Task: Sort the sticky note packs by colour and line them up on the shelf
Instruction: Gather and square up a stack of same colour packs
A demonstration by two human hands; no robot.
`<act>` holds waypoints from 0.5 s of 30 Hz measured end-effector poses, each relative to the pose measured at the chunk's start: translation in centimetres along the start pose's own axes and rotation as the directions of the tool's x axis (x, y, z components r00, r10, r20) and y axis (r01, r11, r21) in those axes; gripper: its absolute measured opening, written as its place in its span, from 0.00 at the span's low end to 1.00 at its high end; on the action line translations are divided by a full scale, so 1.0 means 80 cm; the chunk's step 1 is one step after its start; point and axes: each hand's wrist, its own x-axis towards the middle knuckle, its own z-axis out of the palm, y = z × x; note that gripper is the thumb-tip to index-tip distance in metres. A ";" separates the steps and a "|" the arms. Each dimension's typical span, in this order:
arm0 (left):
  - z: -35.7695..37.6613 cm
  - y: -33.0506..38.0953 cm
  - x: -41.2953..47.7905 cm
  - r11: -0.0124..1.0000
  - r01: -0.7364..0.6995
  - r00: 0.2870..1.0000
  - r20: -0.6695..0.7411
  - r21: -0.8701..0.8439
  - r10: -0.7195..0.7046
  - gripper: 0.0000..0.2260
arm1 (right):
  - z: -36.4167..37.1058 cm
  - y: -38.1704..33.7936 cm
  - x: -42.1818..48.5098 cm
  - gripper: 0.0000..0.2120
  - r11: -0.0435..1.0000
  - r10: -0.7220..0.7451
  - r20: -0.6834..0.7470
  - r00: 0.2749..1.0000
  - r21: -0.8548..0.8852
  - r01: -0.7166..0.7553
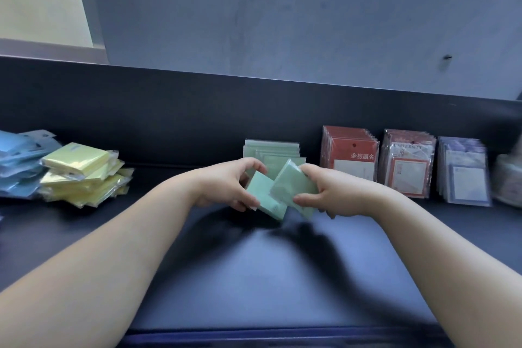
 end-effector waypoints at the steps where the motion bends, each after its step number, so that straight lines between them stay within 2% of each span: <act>1: 0.000 0.000 0.001 0.999 -0.015 1.000 -0.017 -0.043 0.015 0.28 | -0.001 0.002 -0.004 0.14 1.000 -0.004 0.038 0.999 -0.012 0.005; 3: 0.001 -0.001 0.004 0.993 -0.049 0.996 -0.075 -0.108 0.041 0.33 | -0.003 0.005 -0.007 0.20 0.999 -0.011 0.029 1.000 -0.048 0.012; 5: 0.001 -0.002 0.006 0.981 -0.072 0.989 -0.142 -0.179 0.046 0.32 | -0.004 0.007 -0.006 0.20 0.998 -0.027 -0.047 0.999 0.052 0.030; 7: 0.002 -0.002 0.008 0.971 -0.079 0.982 -0.186 -0.225 0.037 0.23 | -0.005 0.007 -0.002 0.16 0.969 -0.042 -0.107 0.993 0.237 0.067; 9: 0.006 -0.003 0.010 0.967 -0.074 0.979 -0.200 -0.245 0.024 0.14 | -0.005 0.009 0.002 0.12 0.939 -0.054 -0.169 0.984 0.326 0.108; 15: 0.024 -0.003 0.018 0.933 -0.146 0.963 -0.264 -0.328 0.058 0.10 | 0.000 -0.002 0.012 0.09 0.965 -0.115 -0.334 0.936 0.185 0.184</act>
